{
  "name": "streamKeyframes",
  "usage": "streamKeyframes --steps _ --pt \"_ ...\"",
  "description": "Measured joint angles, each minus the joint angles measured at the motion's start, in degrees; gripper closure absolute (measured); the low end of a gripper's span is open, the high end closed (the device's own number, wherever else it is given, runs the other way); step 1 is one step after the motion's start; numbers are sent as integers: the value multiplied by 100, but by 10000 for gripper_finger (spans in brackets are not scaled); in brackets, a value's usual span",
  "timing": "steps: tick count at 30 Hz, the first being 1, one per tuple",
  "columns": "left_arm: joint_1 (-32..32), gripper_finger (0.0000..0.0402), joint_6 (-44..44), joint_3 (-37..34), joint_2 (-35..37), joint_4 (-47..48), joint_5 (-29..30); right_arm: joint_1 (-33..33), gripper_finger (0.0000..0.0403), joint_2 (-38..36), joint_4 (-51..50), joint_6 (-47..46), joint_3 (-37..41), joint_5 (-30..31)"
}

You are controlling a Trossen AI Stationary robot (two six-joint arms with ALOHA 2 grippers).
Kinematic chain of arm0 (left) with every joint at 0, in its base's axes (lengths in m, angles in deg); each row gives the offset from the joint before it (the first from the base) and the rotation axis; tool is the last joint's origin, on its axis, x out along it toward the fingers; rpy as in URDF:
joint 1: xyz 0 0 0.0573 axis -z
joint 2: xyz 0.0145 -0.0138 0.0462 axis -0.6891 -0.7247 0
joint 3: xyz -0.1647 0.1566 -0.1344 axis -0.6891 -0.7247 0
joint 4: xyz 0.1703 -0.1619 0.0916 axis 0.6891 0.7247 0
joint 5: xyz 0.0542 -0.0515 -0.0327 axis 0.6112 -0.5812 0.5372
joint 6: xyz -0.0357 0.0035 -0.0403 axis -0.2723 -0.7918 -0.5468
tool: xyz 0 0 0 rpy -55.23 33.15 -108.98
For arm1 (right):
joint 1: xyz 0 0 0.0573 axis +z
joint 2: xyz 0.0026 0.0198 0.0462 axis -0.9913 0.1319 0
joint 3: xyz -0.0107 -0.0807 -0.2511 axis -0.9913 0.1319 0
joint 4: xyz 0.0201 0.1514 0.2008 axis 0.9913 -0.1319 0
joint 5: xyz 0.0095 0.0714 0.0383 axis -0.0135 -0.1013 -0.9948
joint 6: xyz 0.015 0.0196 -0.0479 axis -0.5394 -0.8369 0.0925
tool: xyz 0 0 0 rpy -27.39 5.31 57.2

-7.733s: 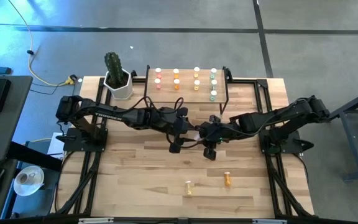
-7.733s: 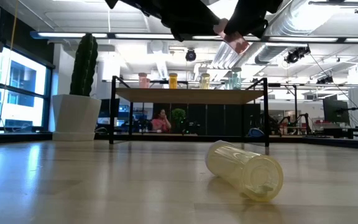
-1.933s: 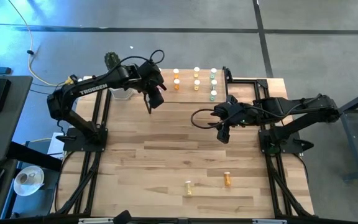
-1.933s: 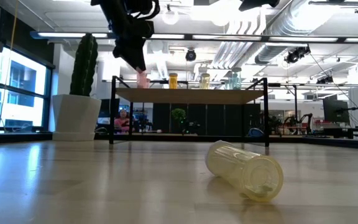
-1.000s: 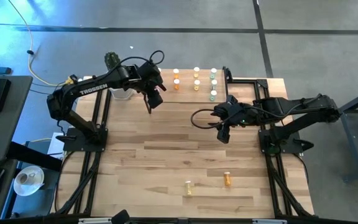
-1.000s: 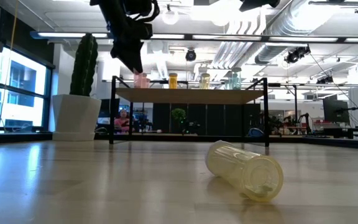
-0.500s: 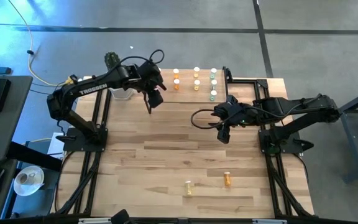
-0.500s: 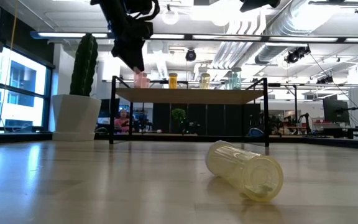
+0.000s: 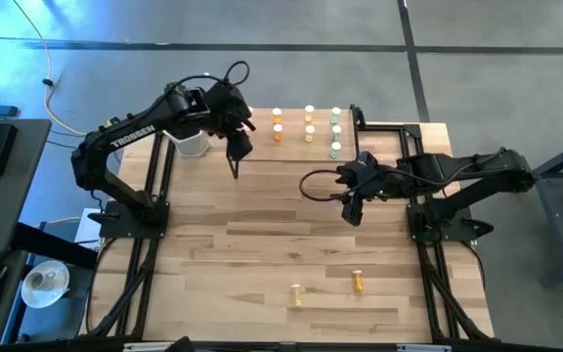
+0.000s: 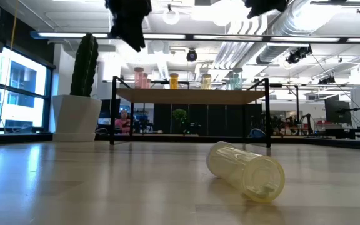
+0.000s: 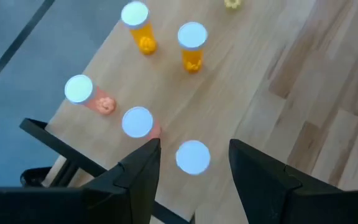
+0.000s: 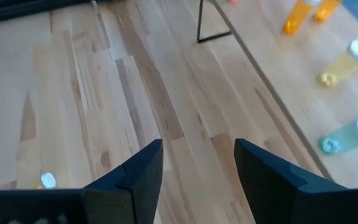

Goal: Pick and place medicine bottles onto shelf by color
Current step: Put the orange pill bottle aligned with other orange pill bottles on the shelf

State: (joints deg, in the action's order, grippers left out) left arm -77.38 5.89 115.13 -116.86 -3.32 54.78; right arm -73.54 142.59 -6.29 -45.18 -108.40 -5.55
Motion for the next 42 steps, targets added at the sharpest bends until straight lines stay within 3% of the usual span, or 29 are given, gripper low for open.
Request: streamKeyframes --steps 7,14,20,29,33,42 --pt "532 220 -191 -430 657 -234 59 43 213 2 -56 -726 530 -57" --pt "1288 220 -658 -2015 1539 -1720 349 366 213 2 -57 -1762 1086 -69" --pt "1935 220 -1116 -3305 1984 -3232 365 824 213 0 -139 -3317 1532 -193" --pt "2942 220 -1472 -4808 1995 -6008 538 1749 213 0 -85 -5524 2287 -372" --pt "3294 220 -1658 -5203 1925 -6827 592 2238 213 0 170 -6322 2490 -422" --pt "3626 220 -1711 -5348 1732 -7436 724 2943 213 450 861 -7248 2528 -355"
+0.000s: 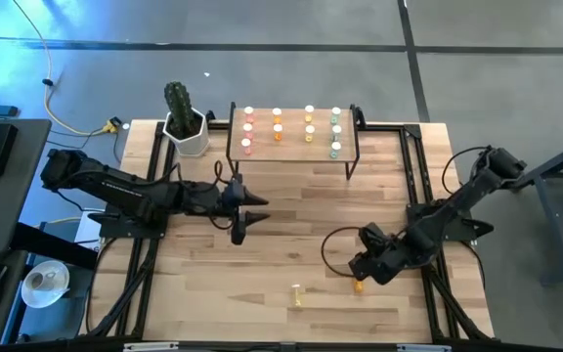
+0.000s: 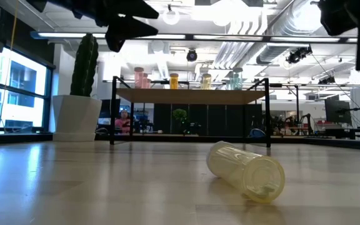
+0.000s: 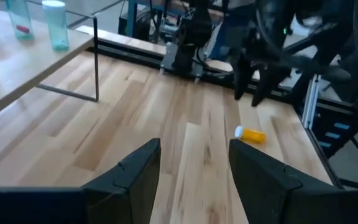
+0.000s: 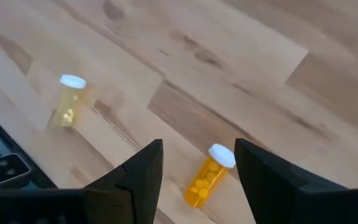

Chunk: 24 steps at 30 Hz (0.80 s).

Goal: Pick and place medicine bottles onto shelf by color
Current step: Put the orange pill bottle aligned with other orange pill bottles on the shelf

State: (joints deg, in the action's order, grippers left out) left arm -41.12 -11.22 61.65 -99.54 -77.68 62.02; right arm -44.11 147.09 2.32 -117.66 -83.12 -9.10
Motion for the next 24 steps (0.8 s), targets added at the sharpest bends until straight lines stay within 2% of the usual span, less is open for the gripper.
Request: streamKeyframes --steps 10,22,24 --pt "-2 220 0 0 0 -81 2 58 213 832 123 -700 0 -841" --pt "-2 220 1 0 0 -63 0 -171 213 1481 350 -768 0 -1074" --pt "-2 220 0 0 0 -51 0 -210 213 1565 414 -745 0 -1263"
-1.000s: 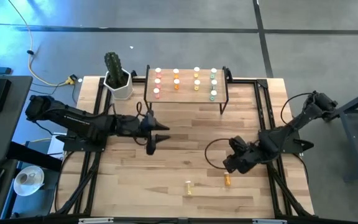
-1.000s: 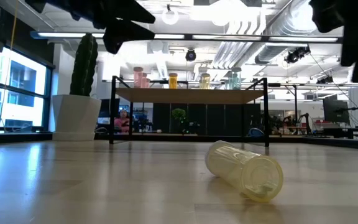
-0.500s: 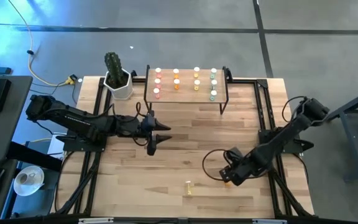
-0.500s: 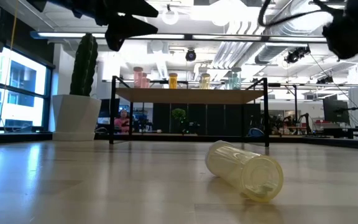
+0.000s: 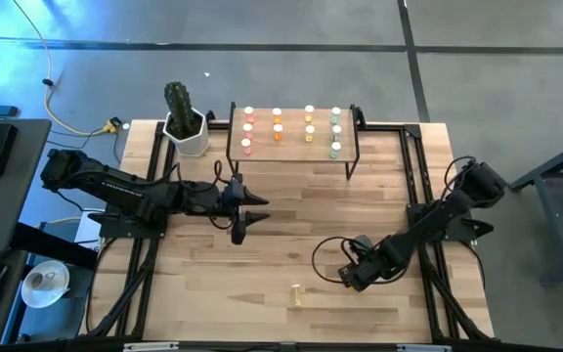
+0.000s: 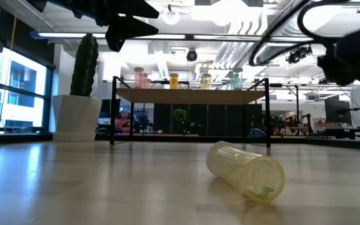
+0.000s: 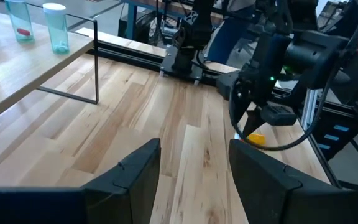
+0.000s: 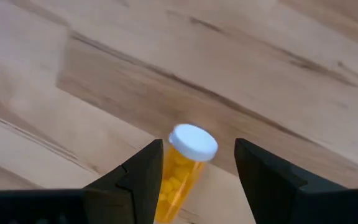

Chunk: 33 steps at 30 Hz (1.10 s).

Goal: Pick and place medicine bottles onto shelf by color
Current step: Put the orange pill bottle aligned with other orange pill bottles on the shelf

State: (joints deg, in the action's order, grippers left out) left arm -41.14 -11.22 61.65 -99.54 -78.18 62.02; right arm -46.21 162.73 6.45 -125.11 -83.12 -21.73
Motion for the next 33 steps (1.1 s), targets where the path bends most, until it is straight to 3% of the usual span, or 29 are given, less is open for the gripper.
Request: streamKeyframes --steps 4,26,33 --pt "0 220 0 0 0 2 0 -22 213 139 14 5 0 -292" --pt "0 220 0 0 0 26 -2 -29 214 232 36 -208 0 -446" --pt "0 220 0 -3 0 164 -2 -29 257 232 36 -284 0 -492"
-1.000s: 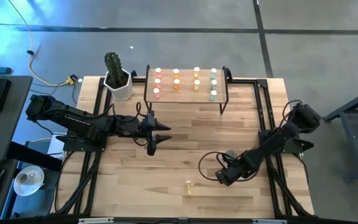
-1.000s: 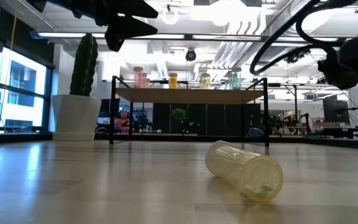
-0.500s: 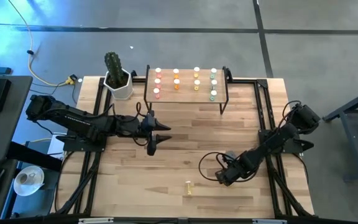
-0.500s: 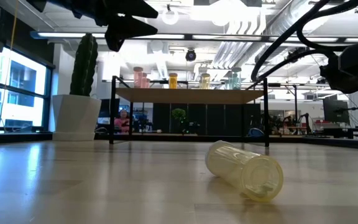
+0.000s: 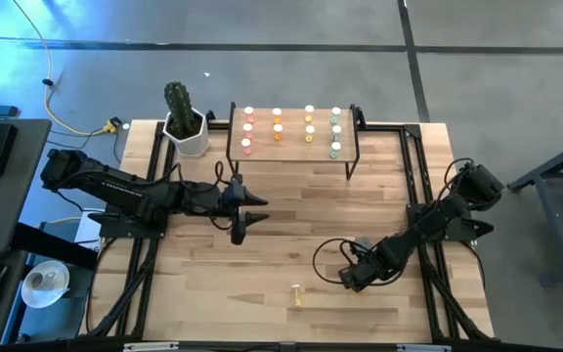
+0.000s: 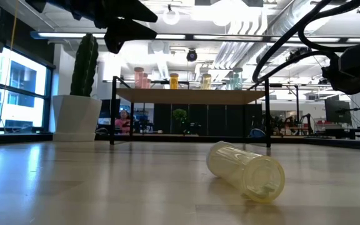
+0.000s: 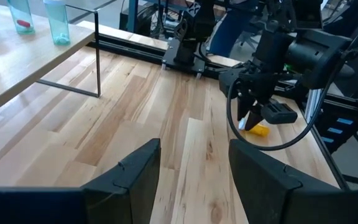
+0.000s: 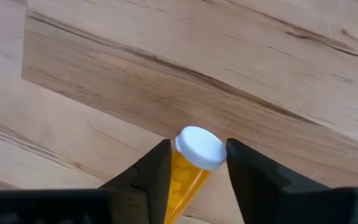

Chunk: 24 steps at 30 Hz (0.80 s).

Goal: Pick and place medicine bottles onto shelf by color
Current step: Put the orange pill bottle aligned with other orange pill bottles on the shelf

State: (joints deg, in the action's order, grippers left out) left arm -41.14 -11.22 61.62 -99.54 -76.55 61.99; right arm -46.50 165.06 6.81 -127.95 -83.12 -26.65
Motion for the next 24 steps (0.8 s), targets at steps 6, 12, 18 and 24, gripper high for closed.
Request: streamKeyframes --steps 6,12,18,24 --pt "0 220 0 0 0 8 0 0 292 -4 1 117 0 17" --pt "0 220 0 0 0 34 -2 0 297 -7 45 415 -16 186" --pt "-2 220 -139 -1 82 346 -101 -71 298 -40 62 1153 -290 1068" --pt "0 220 -133 -1 355 442 -446 -269 299 -92 114 2330 -679 2729"
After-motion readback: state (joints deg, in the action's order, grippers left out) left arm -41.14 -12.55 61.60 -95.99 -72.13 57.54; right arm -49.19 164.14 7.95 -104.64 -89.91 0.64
